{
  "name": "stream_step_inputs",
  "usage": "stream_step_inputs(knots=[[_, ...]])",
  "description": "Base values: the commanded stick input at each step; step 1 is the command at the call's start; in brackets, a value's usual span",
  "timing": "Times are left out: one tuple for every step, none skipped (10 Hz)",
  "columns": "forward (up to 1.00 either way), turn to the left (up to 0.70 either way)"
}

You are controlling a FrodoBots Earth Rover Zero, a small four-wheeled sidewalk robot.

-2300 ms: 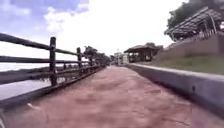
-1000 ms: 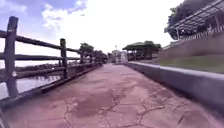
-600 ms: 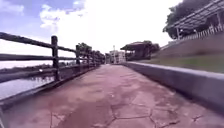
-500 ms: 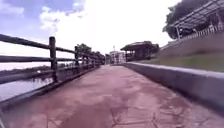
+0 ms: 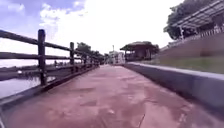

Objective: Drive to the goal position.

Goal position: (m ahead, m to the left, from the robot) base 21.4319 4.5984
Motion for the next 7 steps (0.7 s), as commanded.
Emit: stream_step_inputs(knots=[[1.00,0.01],[1.00,0.00],[1.00,0.00],[1.00,0.00],[1.00,0.00],[1.00,0.00],[1.00,0.00]])
